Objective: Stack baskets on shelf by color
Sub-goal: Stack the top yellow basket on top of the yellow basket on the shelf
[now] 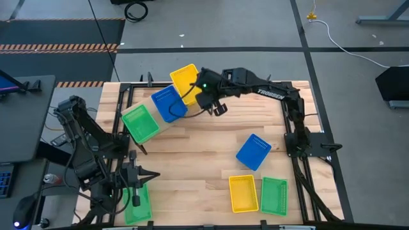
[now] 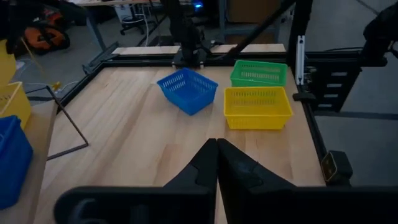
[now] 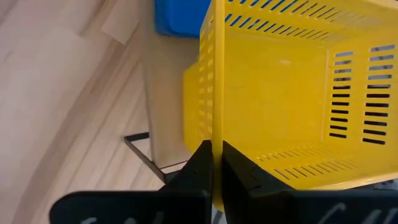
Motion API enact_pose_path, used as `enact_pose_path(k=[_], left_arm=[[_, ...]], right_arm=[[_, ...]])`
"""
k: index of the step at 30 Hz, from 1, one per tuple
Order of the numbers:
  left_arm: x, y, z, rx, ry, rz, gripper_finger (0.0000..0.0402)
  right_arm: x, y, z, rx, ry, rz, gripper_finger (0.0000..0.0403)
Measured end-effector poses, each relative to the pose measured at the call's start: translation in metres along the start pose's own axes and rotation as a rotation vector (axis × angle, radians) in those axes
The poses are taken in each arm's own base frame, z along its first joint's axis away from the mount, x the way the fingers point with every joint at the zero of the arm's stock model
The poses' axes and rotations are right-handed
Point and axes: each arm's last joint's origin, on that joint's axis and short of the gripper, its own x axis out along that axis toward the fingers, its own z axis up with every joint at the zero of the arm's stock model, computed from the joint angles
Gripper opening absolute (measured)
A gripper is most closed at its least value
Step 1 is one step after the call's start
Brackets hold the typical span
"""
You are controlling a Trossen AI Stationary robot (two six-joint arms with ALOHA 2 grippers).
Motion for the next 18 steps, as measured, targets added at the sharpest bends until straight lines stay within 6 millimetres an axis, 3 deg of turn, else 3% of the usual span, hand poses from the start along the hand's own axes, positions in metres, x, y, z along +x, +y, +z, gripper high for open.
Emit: enact_pose_path(k=[10,18], left_arm=[[0.011,0.006,0.004,-0.014,0.0,0.053,0.0024],[0.012,0.006,0.004,-0.016,0.0,0.055,0.0019]], right_arm=[[0.009,-0.023,-0.027,0.077,-0.063,0.069,0.0016],[0.012,-0.028,-0.031,0.069,-0.112,0.105,0.0016]])
